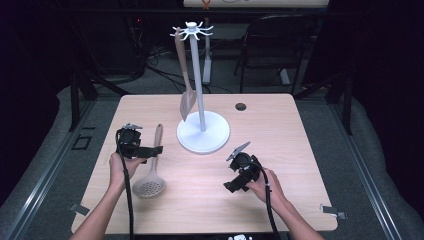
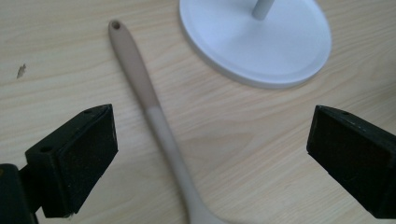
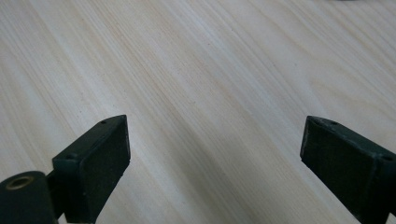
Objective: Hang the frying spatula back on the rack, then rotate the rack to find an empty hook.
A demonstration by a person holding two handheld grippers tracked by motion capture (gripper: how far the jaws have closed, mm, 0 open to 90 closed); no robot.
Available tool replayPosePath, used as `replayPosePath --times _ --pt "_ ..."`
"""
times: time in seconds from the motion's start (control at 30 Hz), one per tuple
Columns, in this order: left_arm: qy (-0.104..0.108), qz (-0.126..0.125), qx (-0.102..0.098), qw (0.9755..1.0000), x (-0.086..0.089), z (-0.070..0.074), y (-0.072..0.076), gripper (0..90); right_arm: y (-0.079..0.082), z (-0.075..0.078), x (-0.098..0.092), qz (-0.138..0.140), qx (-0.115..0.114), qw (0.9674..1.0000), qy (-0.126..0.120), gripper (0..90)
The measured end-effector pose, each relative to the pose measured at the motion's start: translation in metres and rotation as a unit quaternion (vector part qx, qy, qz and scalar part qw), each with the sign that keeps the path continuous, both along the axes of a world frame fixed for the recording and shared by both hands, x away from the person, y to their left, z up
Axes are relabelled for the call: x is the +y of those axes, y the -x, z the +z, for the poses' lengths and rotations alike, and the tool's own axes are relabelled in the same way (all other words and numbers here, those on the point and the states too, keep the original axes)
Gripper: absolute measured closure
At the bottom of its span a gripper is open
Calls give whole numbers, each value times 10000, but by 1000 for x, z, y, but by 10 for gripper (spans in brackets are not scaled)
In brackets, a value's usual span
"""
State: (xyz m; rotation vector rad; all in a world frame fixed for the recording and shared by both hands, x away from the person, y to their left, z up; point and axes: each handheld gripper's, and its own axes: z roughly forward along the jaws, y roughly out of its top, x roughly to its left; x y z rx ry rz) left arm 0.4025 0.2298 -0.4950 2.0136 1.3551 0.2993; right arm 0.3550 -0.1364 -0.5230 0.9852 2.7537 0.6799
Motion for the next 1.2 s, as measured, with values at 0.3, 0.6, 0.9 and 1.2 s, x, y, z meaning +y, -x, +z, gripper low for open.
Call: replayPosePath --times 0.3,0.6,0.9,1.2 --pt "-181 -29 10 9998 -5 -11 5 85 -3 -2 0 8 16 10000 94 84" --pt "-186 111 15 9998 -7 -13 2 105 -4 2 -2 44 -42 9999 156 87" --pt "-417 141 66 9990 -14 -19 -9 105 -9 0 -3 -12 -25 9999 154 90" --pt "-788 135 627 9948 -21 -37 -15 276 -7 -1 -2 40 -24 9999 153 93"
